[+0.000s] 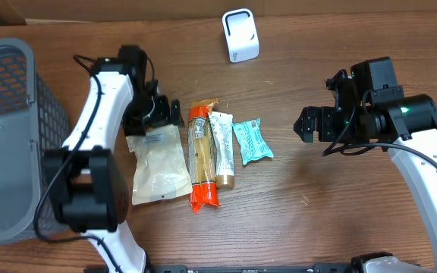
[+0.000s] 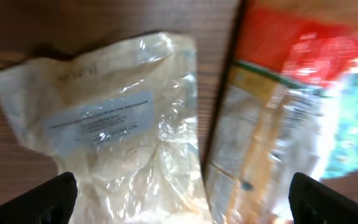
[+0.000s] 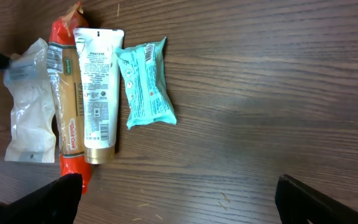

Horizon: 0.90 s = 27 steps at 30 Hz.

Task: Scan the item barcode
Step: 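Lay the clear plastic bag left of the bread bag and release, then reach the right gripper to the mint-green packet and grasp it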

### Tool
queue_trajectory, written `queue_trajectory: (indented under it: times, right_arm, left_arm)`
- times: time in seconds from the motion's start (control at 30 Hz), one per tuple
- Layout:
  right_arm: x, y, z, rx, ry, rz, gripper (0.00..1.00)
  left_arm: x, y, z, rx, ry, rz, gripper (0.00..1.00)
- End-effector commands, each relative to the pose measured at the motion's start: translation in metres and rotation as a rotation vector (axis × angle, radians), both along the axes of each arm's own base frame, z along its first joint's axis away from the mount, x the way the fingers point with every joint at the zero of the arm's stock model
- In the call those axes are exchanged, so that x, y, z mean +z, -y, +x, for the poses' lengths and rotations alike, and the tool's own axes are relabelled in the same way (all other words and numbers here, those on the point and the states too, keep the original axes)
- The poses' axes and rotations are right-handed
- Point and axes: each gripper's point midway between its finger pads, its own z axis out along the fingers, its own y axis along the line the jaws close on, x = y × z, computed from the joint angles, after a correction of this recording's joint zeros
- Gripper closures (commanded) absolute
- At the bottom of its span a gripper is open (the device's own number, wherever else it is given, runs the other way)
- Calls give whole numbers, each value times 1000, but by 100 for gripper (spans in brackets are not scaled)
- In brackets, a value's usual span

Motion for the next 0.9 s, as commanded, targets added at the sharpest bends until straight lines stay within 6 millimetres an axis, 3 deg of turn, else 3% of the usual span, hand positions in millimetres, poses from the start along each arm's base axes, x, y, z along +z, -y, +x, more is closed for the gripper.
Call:
queue_trajectory:
  times: [0.0,0.1,0.23,0.6,0.87]
  right_arm:
    - [8,-3,4,11,30,4,0]
    - [8,-3,5,11,33,4,0]
    - [9,-3,6,11,39,5,0]
    - [10,-3,8,12,46,7,0]
    - [11,-4,11,11,60,9,0]
  left_arm:
    - [80,-1,4,11,213,-24,0]
    - [112,-9,-14,31,271,-12,0]
    - [136,-30,-41,81,291,30,0]
    - [138,-94,-93,240,281,69,0]
    - [172,-132,-135,355,457,156,0]
